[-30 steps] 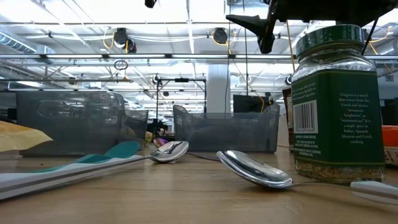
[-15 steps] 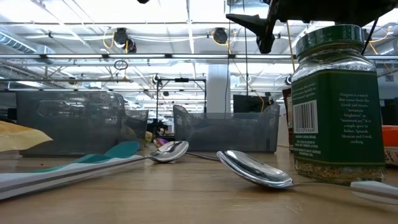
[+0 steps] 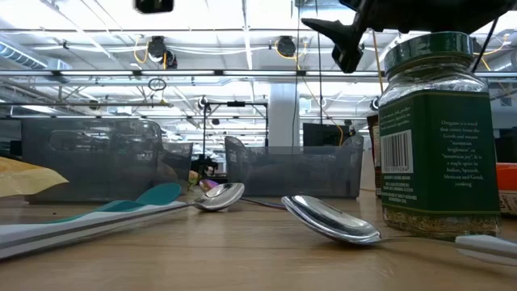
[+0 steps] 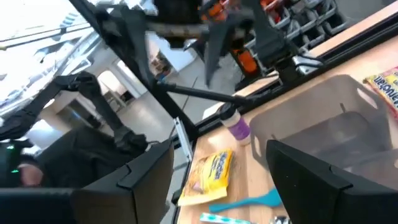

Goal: Pick & Place Food Item
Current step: Put the top blue patterned spoon into the white bin

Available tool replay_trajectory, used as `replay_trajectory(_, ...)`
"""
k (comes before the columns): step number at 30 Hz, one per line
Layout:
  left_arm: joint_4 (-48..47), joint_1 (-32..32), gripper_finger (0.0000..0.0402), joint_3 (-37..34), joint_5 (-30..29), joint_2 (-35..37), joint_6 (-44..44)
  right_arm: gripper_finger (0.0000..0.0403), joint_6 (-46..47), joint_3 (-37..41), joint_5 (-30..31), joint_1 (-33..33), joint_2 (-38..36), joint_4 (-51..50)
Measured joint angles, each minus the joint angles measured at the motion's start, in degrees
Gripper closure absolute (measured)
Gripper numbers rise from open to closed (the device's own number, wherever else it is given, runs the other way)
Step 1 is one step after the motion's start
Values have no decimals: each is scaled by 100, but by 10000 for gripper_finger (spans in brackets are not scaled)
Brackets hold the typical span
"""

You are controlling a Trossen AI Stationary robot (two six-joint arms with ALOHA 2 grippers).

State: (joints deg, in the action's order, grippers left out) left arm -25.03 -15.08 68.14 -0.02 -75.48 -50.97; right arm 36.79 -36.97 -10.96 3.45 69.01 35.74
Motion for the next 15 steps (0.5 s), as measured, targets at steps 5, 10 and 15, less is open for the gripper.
replay_trajectory(5, -193, -121, 96, 0, 676, -436, -213, 154, -528, -4, 117, -191, -741, -1141)
replay_trajectory(10, -287, -29, 96, -2, 1187, -914, 110, 154, -883, -2, 529, -305, -1507, -2015)
replay_trajectory(15, -237, 235, 96, 0, 1574, -1226, 584, 154, -1044, -2, 830, -312, -1896, -2354)
